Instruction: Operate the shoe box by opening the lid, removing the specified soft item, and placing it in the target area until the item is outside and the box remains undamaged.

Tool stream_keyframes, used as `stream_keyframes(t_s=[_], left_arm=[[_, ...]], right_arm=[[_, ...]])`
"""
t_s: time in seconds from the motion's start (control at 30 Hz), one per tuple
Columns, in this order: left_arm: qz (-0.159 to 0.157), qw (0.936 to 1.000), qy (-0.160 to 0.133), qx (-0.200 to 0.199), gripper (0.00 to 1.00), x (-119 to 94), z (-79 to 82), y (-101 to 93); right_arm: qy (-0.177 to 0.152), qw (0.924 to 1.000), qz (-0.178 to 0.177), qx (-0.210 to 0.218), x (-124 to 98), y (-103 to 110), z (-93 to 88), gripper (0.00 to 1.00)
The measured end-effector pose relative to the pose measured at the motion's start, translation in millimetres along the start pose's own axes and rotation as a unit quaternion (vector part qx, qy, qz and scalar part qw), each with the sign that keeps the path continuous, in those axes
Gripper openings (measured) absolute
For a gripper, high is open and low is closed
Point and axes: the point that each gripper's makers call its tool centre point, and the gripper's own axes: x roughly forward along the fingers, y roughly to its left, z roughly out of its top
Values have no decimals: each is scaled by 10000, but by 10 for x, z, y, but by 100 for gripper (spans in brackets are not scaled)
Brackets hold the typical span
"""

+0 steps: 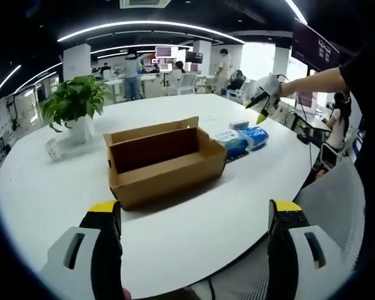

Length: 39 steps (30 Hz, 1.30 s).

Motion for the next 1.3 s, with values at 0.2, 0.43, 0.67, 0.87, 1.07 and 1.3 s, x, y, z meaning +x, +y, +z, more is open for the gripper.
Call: stream_keyframes(t_s=[0.2,0.43,0.67,0.87,1.07,1.3], left_arm=[[-4,10000,-56,0,97,-17,17,24],[-32,9999,-117,48,97,-35,47,53],[-83,9998,-166,72,97,-42,75,54],[-126,9996,-195,127,97,-47,98,59],[-152,9995,-227,158,97,-45,140,92],[-182,9993,-239,226,97,-34,181,119]], right_arm=[[-192,9985,-48,501,-74,104,50,71],[-609,9934,-182,954,-193,219,209,76],[-689,9901,-254,1196,-250,371,260,81],[-936,9826,-396,1553,-329,438,323,85],[-1113,9767,-486,1769,-404,551,375,90],[-1245,9722,-605,1890,-458,656,412,96]])
